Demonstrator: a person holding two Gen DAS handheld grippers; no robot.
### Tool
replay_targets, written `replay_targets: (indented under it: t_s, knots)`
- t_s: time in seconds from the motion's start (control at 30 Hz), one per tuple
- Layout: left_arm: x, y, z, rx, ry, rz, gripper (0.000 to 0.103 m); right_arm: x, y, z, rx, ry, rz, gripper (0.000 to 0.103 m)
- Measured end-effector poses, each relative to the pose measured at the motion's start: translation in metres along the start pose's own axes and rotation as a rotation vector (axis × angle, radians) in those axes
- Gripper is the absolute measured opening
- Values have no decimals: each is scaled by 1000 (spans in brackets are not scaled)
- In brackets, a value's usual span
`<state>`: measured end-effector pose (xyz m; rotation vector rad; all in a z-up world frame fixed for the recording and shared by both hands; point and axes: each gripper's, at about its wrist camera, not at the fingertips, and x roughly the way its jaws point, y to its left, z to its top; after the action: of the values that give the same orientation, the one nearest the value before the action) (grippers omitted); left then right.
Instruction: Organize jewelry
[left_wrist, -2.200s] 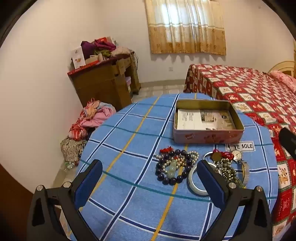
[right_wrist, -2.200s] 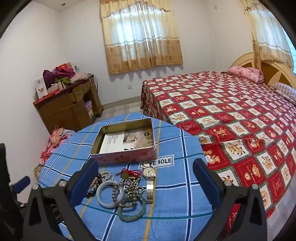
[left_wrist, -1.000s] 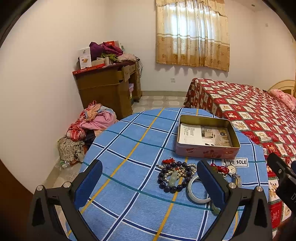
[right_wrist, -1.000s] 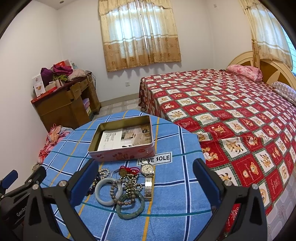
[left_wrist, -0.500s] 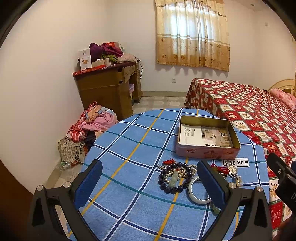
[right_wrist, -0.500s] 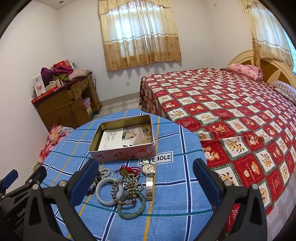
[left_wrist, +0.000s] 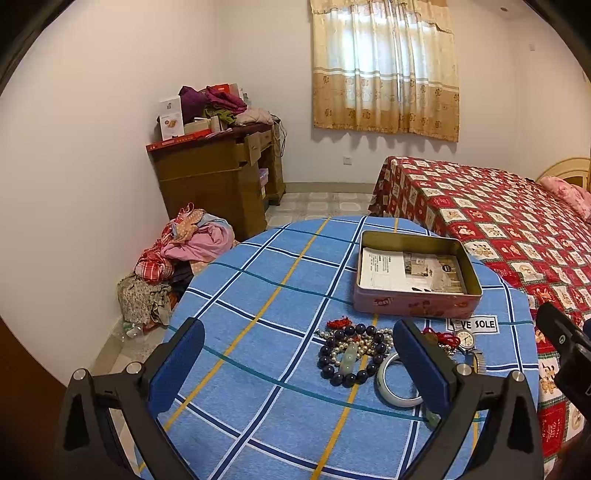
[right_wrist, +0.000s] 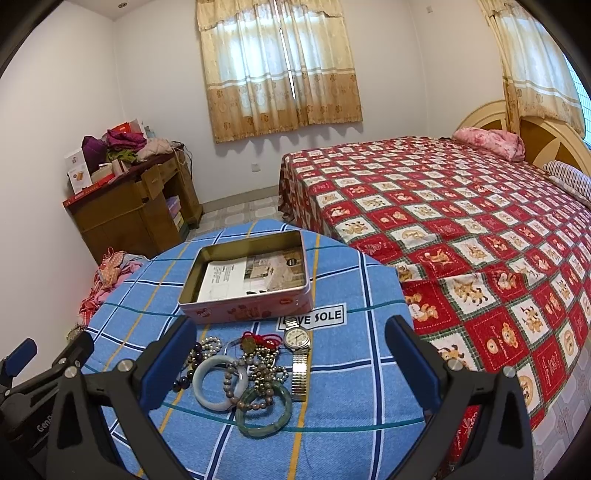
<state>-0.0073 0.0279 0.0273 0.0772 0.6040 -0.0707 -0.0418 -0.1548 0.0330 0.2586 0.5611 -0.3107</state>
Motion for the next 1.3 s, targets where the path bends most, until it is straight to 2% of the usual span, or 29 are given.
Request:
replay_targets:
  t_s: [1.3]
  knots:
    - [-4, 1, -2, -3, -7, 12, 102, -3, -5, 0, 11, -10, -4, 103]
